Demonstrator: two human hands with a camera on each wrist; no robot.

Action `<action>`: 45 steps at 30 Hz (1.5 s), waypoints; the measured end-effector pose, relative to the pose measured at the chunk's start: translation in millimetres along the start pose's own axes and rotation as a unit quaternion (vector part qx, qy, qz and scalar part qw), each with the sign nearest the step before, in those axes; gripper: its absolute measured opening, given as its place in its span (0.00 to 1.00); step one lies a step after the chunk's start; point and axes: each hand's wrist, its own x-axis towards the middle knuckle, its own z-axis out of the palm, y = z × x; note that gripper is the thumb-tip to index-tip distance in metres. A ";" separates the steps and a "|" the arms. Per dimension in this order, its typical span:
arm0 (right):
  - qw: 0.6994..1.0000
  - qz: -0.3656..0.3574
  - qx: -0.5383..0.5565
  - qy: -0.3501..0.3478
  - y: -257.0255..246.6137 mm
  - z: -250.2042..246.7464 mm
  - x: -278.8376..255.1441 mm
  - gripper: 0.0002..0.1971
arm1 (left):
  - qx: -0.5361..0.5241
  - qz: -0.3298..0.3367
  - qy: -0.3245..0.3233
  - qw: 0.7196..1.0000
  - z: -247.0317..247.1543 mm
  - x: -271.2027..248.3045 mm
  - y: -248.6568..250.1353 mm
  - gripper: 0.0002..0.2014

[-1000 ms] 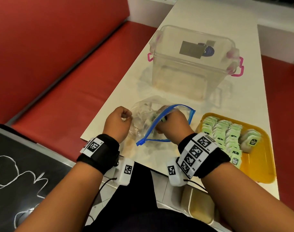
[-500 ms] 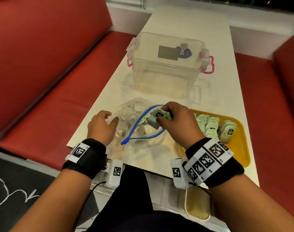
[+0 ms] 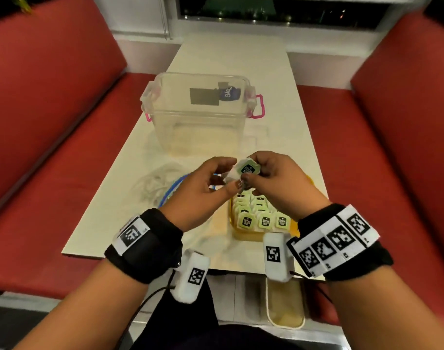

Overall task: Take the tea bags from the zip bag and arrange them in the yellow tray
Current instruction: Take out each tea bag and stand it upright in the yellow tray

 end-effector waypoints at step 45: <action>0.863 0.122 -0.476 -0.112 74.1 -86.3 39.3 0.07 | -0.129 -0.070 0.009 0.989 42.6 25.9 -38.9 0.12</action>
